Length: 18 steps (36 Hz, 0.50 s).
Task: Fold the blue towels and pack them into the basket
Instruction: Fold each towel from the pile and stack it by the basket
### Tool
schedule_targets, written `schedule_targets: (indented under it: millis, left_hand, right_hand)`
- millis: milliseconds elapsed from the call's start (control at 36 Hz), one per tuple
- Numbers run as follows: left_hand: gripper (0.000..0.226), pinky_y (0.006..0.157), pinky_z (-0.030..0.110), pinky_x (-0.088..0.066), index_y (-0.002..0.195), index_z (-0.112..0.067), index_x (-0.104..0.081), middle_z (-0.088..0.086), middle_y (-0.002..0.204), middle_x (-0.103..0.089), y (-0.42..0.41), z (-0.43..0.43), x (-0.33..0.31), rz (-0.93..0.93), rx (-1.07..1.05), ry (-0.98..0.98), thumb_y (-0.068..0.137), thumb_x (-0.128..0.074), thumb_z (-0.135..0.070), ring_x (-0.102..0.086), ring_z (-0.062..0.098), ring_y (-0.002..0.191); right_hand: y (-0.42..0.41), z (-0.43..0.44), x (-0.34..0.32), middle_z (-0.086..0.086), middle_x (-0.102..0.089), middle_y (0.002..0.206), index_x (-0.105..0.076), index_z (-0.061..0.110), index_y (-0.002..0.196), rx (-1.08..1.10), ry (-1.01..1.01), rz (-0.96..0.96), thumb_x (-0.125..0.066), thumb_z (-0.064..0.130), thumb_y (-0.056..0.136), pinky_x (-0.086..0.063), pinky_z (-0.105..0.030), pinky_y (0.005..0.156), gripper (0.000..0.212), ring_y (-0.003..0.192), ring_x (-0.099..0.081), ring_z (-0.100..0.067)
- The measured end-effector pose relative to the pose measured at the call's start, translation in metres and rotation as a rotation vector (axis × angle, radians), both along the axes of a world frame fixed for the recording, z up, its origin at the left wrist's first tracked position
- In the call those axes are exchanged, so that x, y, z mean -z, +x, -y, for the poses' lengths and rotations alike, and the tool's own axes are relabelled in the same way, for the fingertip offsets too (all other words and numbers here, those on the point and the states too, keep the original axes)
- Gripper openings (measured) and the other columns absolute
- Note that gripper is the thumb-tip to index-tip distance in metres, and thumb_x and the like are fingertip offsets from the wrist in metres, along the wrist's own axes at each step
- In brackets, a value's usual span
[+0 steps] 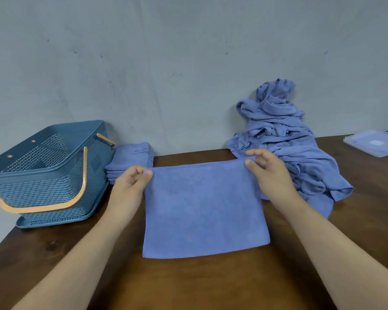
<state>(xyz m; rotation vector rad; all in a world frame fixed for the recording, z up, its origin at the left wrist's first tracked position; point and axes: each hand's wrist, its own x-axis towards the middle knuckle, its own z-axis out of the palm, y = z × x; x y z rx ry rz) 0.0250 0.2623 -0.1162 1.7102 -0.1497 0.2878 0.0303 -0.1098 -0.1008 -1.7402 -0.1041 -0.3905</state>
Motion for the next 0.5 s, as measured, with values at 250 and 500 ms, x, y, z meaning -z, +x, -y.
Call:
schedule_targets:
  millis: [250, 500]
  left_hand:
    - [0.042, 0.098, 0.04, -0.048, 0.141, -0.015, -0.054, 0.001, 0.135, -0.063, 0.067, 0.034, 0.041, -0.075, -0.304, 0.5, 0.108, -0.054, -0.04, -0.061, 0.023, 0.123]
    - [0.045, 0.123, 0.038, -0.033, 0.148, -0.028, -0.052, -0.008, 0.157, -0.048, 0.022, 0.017, 0.07, -0.033, -0.085, 0.985, 0.107, -0.052, -0.047, -0.041, 0.018, 0.146]
  right_hand:
    - [0.09, -0.018, 0.059, -0.005, -0.062, 0.132, -0.058, 0.014, 0.142, 0.124, -0.392, -0.242, -0.066, 0.03, 0.103, -0.049, -0.036, 0.094, 0.044, 0.121, -0.062, -0.024]
    - [0.068, -0.012, 0.093, 0.006, -0.064, 0.137, -0.069, 0.024, 0.133, -0.02, -0.731, -0.058, -0.062, 0.025, 0.104, -0.048, -0.038, 0.106, 0.029, 0.127, -0.055, -0.018]
